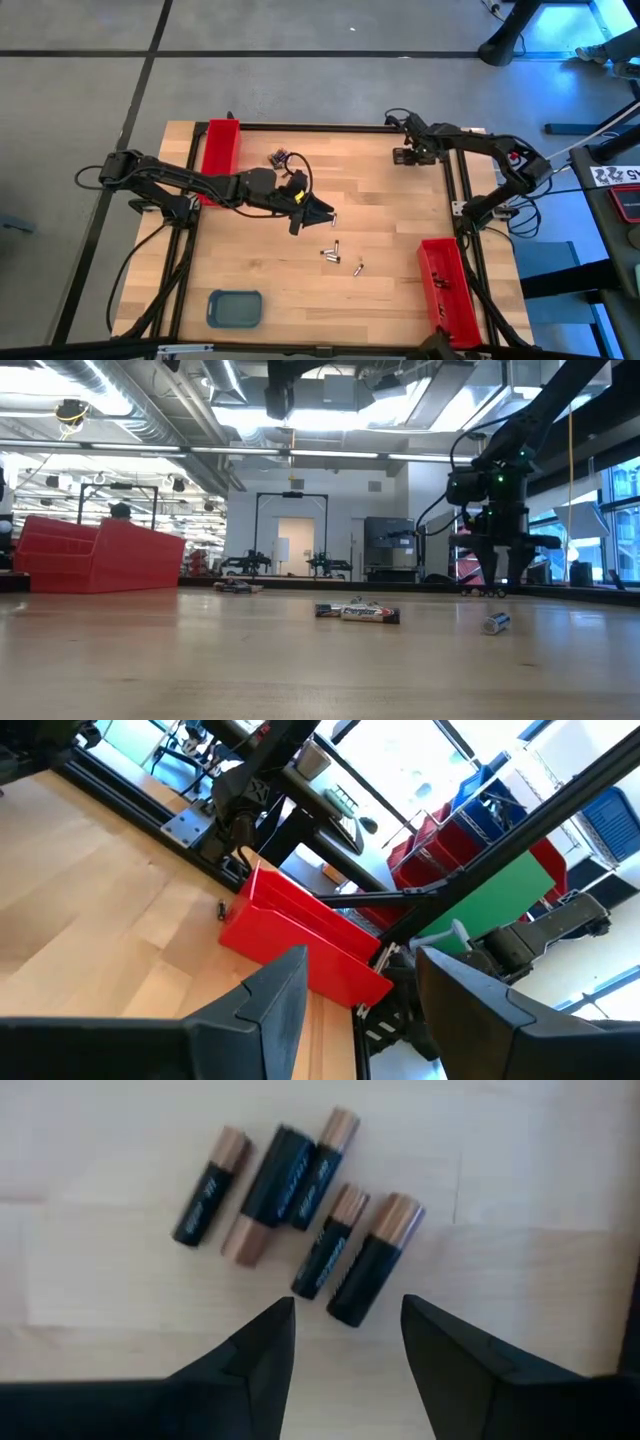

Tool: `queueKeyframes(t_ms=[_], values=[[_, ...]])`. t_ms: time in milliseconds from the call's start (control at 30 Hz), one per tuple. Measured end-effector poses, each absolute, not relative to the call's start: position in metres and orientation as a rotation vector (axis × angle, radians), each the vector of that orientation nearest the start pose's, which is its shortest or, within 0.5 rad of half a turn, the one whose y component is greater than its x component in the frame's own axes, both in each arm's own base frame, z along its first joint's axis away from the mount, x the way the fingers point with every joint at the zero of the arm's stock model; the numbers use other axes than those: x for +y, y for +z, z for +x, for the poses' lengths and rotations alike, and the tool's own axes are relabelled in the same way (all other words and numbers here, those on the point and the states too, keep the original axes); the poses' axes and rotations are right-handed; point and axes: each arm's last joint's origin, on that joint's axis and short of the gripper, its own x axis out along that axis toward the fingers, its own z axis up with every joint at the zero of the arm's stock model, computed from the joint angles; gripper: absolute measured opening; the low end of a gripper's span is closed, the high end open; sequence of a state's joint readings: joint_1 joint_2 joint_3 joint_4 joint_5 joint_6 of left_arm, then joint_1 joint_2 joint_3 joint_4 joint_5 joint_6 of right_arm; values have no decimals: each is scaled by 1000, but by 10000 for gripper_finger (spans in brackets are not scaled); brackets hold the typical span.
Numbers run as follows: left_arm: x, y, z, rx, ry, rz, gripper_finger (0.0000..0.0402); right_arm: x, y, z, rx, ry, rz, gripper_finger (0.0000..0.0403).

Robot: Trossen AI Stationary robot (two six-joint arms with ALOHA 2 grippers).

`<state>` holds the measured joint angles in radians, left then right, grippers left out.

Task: Sort batteries
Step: Put the large black battery into the blue bin

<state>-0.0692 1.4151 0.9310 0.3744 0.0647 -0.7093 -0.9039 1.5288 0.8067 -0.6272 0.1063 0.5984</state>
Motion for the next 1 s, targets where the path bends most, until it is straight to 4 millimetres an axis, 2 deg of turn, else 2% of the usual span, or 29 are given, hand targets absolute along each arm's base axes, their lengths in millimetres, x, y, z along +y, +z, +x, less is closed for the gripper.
queueKeyframes(t_ms=[200,533,667,800,1000], values=[[-25,292,319,162,-93,-705,176,-206,153,153,1010,-1293,1048,174],[-30,290,314,237,-119,-728,176,-207,150,154,1031,-1316,1030,63],[-30,293,309,254,-113,-727,176,-207,150,153,1054,-1297,1014,33],[-29,294,306,267,-107,-722,176,-205,152,153,1108,-1246,1011,22],[-29,294,306,270,-107,-701,176,-200,153,153,1145,-1156,1095,27]])
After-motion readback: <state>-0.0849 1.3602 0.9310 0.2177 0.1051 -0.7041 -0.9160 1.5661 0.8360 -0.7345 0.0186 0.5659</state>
